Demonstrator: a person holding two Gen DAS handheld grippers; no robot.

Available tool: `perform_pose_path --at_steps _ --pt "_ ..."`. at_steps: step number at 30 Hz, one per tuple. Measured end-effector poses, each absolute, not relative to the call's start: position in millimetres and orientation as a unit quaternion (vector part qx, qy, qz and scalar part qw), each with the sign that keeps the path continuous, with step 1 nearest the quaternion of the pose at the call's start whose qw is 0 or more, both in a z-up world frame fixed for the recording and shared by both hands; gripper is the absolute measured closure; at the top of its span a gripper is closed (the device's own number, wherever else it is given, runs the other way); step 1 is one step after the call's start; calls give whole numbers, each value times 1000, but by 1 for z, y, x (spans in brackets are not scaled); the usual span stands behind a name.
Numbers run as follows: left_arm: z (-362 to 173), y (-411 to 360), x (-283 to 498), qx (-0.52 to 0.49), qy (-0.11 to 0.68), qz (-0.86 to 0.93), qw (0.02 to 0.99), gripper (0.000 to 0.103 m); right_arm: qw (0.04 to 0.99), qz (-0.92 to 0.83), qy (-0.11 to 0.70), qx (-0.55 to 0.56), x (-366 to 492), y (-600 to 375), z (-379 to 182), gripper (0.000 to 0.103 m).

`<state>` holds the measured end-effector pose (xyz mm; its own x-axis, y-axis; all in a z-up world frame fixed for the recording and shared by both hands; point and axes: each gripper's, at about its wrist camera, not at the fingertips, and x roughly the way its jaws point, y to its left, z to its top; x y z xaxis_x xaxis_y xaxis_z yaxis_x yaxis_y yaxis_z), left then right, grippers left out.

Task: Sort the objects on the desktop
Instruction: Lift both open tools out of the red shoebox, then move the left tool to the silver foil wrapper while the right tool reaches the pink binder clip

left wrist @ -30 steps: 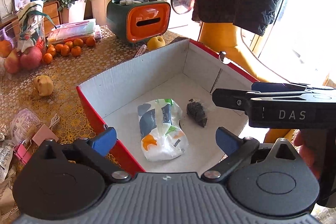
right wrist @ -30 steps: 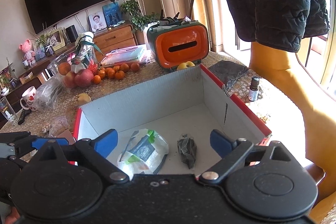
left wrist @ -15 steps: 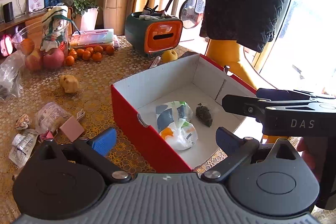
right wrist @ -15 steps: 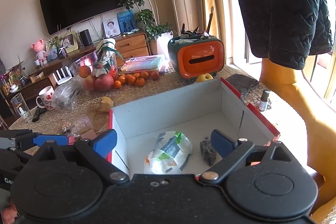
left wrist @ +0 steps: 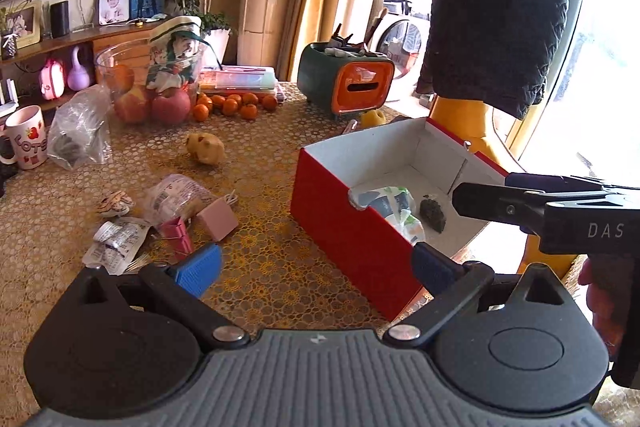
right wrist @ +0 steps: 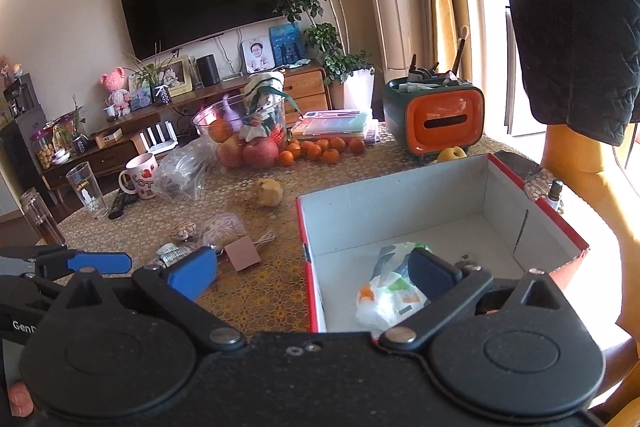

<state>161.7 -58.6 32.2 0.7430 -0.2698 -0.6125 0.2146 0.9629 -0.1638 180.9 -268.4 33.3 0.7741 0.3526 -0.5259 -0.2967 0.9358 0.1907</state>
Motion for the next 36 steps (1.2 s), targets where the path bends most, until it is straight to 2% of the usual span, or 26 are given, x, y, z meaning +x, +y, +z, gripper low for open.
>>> perform_pose_path --at_steps 19,36 --pt "0 32 118 -72 318 -34 945 2 932 206 296 27 174 -194 13 1" --pt "-42 63 131 -78 329 0 941 2 920 221 323 3 201 -141 -20 1"
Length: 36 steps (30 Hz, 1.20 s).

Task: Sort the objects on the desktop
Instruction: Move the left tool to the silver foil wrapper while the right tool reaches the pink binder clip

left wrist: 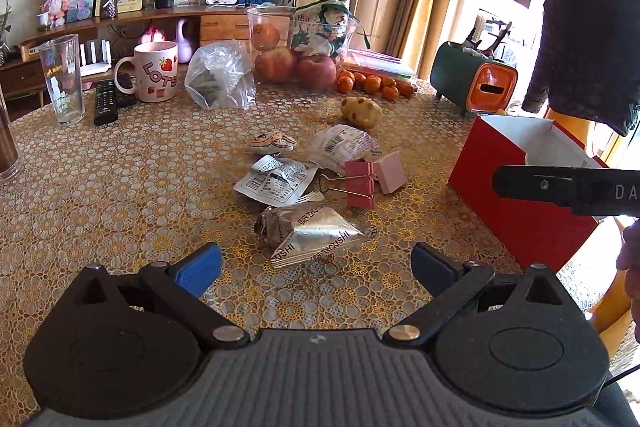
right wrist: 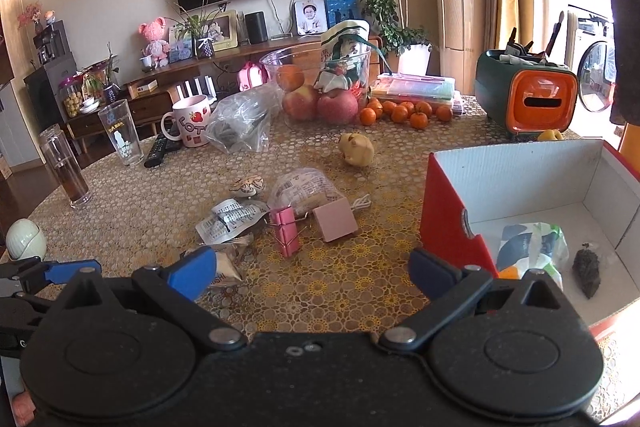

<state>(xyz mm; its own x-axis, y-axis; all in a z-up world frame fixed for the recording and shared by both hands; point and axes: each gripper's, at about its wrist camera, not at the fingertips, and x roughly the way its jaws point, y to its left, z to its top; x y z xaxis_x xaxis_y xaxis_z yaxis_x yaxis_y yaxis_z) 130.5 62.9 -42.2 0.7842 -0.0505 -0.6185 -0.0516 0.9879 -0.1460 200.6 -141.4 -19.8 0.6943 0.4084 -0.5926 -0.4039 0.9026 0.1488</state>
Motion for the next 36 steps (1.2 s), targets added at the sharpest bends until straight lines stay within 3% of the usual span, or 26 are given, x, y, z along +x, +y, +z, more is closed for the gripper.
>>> perform_pose_path --at_steps 36 --pt "-98 44 210 -86 351 32 932 2 888 268 373 -35 295 -73 -86 5"
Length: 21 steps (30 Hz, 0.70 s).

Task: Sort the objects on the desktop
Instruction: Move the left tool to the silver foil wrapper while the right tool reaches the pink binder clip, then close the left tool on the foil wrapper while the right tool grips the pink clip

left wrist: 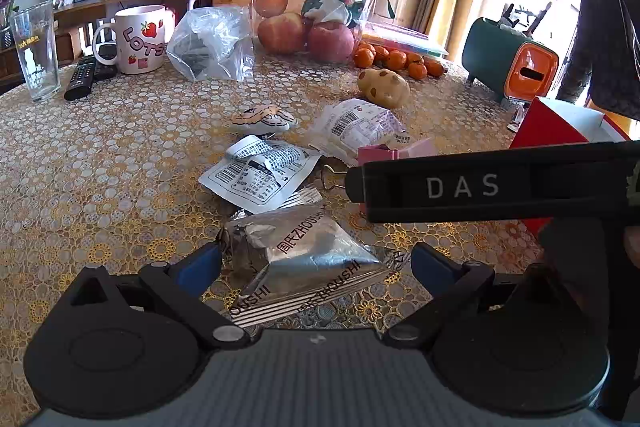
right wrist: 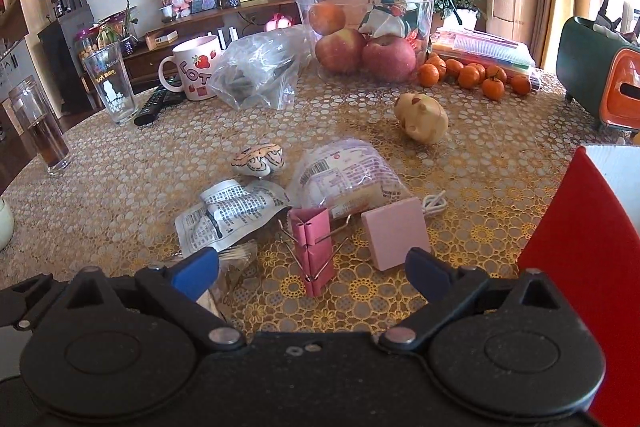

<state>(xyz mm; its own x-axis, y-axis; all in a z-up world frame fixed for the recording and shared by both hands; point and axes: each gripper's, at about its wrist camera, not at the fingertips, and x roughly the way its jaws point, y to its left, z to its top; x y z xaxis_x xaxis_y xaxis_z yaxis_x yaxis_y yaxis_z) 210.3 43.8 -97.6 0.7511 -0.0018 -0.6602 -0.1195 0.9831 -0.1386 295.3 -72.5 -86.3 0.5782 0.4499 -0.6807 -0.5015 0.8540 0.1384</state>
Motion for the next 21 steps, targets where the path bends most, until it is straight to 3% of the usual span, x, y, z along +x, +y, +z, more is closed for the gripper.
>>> perform_pose_path --at_steps 17,21 --pt "-100 54 211 -124 349 27 929 2 876 280 391 -43 311 -49 -102 35" --pt "-100 55 210 -132 351 22 927 10 875 277 396 -40 312 -48 -103 46"
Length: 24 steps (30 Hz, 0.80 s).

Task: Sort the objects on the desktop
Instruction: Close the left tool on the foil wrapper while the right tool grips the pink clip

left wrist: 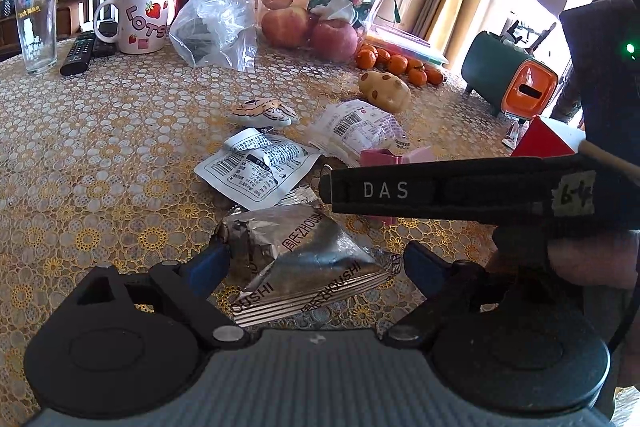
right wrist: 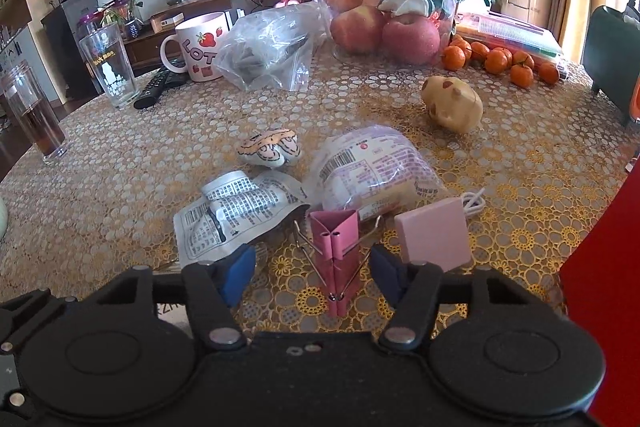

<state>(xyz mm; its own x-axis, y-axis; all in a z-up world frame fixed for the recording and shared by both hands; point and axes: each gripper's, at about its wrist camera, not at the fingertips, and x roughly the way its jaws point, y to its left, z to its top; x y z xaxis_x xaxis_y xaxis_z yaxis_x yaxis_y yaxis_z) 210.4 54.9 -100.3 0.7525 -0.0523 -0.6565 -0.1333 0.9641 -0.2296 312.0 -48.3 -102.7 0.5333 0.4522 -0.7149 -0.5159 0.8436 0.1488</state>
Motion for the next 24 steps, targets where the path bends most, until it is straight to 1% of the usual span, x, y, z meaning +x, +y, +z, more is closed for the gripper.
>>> perform_pose_path --at_steps 1,4,6,9,11,16,17,20,21,22,24 --pt "-100 55 210 -131 351 22 927 11 875 276 397 -39 312 -49 -103 46" --pt "-100 56 208 -134 350 23 927 16 877 268 396 -39 311 -50 -102 53" --pt "-99 57 207 -135 349 24 927 20 878 264 398 -36 312 -52 -102 65" --pt "-98 57 204 -127 348 38 928 42 878 261 401 -27 312 -55 -102 76" --pt "-98 59 203 -128 347 38 928 45 879 260 399 -24 311 -56 -101 79" --pt "-97 58 199 -118 345 38 931 56 882 257 395 -21 305 -59 -98 86" --pt "-97 58 198 -116 343 38 931 57 882 257 394 -19 304 -60 -97 90" --pt "-96 58 195 -114 340 36 933 63 882 259 394 -15 300 -63 -94 95" --pt "-96 58 193 -115 339 35 933 65 883 258 393 -15 298 -64 -93 95" --pt "-96 58 192 -117 337 33 934 76 883 258 391 -15 297 -65 -92 95" --pt "-96 57 190 -115 336 28 934 76 885 258 388 -11 294 -68 -90 96"
